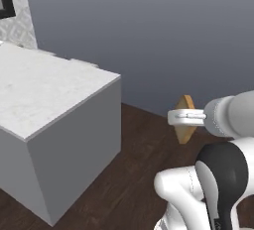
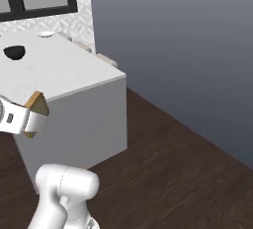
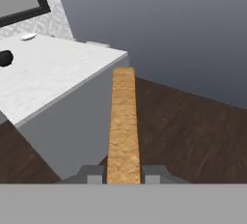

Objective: Start the toaster. Once the lever pops up, take the bread to the plate on the dining counter.

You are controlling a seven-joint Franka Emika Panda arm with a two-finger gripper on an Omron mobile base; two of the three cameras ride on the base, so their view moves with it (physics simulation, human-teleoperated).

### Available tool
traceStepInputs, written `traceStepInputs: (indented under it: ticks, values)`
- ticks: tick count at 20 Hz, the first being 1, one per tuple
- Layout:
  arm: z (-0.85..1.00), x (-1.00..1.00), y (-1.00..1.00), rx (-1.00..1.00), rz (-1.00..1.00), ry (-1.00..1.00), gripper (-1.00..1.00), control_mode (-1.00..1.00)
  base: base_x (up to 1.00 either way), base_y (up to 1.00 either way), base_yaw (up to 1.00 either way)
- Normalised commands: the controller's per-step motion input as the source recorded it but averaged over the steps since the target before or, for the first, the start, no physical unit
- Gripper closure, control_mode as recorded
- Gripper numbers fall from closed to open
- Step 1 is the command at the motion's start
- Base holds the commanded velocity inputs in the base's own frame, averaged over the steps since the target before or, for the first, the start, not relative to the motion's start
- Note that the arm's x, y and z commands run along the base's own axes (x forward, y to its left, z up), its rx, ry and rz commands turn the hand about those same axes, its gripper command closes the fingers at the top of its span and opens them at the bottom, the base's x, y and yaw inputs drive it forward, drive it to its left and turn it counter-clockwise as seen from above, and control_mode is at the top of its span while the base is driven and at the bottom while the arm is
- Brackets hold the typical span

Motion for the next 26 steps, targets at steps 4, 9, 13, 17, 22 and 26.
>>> traceStepInputs:
  ticks: [4,9,13,17,22,26]
  values:
    - [0.00,0.00,0.00,0.00,0.00,0.00,1.00,1.00,1.00,-0.65,0.00]
    - [0.00,0.00,0.00,0.00,0.00,0.00,1.00,1.00,1.00,-0.49,0.00]
    - [0.00,0.00,0.00,0.00,0.00,0.00,1.00,1.00,1.00,-0.25,0.05]
    - [0.00,0.00,0.00,0.00,0.00,0.00,1.00,1.00,1.00,-0.23,0.13]
    - [0.00,0.00,0.00,0.00,0.00,0.00,1.00,1.00,1.00,-0.28,0.21]
    - [0.00,0.00,0.00,0.00,0.00,0.00,1.00,1.00,1.00,-0.28,0.30]
